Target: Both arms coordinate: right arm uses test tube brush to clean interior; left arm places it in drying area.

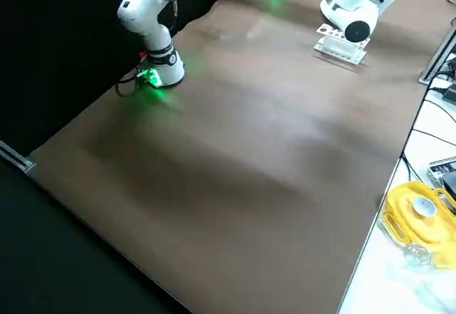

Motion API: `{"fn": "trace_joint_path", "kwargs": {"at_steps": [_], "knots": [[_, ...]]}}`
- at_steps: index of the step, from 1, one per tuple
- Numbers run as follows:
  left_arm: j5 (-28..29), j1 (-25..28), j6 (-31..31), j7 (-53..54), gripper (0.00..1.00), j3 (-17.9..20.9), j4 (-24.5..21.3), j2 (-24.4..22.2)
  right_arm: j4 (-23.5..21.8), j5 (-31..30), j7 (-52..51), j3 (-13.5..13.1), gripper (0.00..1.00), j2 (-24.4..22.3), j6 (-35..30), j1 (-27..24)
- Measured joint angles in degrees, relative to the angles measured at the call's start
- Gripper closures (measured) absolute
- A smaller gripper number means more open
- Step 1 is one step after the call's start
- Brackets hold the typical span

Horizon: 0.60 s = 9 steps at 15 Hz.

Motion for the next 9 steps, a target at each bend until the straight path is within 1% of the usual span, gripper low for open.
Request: {"fn": "trace_joint_path", "kwargs": {"at_steps": [9], "knots": [[0.0, 0.0, 0.0, 0.0, 0.00, 0.0, 0.0, 0.0, 0.0, 0.7, -0.1, 0.0, 0.98, 0.9, 0.4, 0.2]]}}
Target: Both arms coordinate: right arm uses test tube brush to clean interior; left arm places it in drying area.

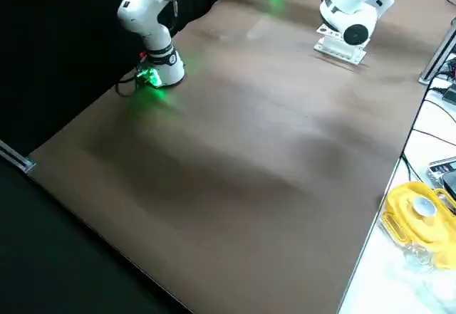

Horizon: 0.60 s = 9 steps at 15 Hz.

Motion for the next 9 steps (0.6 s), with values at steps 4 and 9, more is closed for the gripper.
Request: {"fn": "trace_joint_path", "kwargs": {"at_steps": [4, 9], "knots": [[0.0, 0.0, 0.0, 0.0, 0.00, 0.0, 0.0, 0.0, 0.0, 2.2, -1.7, 0.0, 0.98, 1.0, 0.1, -0.1], [0.0, 0.0, 0.0, 0.0, 0.00, 0.0, 0.0, 0.0, 0.0, 4.5, -2.3, -0.1, 0.98, 2.1, 0.1, -0.3]]}}
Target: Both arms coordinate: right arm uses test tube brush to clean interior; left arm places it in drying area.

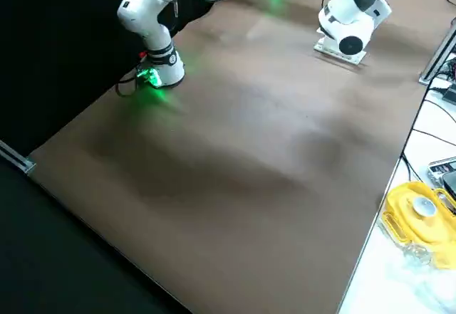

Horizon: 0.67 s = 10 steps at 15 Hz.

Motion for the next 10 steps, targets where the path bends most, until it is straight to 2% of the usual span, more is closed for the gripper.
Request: {"fn": "trace_joint_path", "kwargs": {"at_steps": [10], "knots": [[0.0, -0.1, 0.0, 0.0, 0.00, 0.0, -0.1, 0.1, -2.9, 1.6, 0.0, -0.1, 0.97, 1.1, 0.0, -0.6]]}}
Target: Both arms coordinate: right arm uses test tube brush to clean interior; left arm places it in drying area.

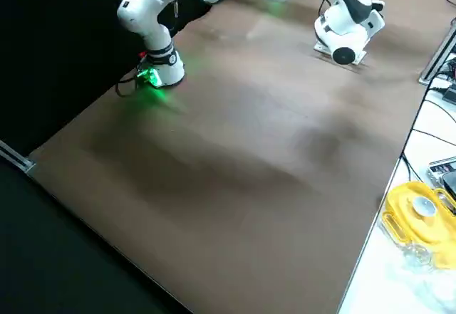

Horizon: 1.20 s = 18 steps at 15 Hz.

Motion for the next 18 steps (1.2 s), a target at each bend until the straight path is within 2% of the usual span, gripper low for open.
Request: {"fn": "trace_joint_path", "kwargs": {"at_steps": [13, 16, 18], "knots": [[0.0, -1.9, 1.3, 0.4, 0.00, -0.2, -0.1, 3.6, -0.3, 1.9, 0.0, 0.2, 0.97, 2.4, 0.2, 0.4], [-0.5, -2.7, 1.7, 4.3, 0.00, -0.3, -0.1, 5.2, -0.3, 1.9, 0.0, 0.2, 0.97, 2.8, 0.2, 0.4], [-2.9, -2.5, 1.8, 6.8, 0.00, -0.3, 0.3, 5.5, -0.3, 1.9, 0.0, 0.2, 0.97, 2.8, 0.2, 0.4]]}}
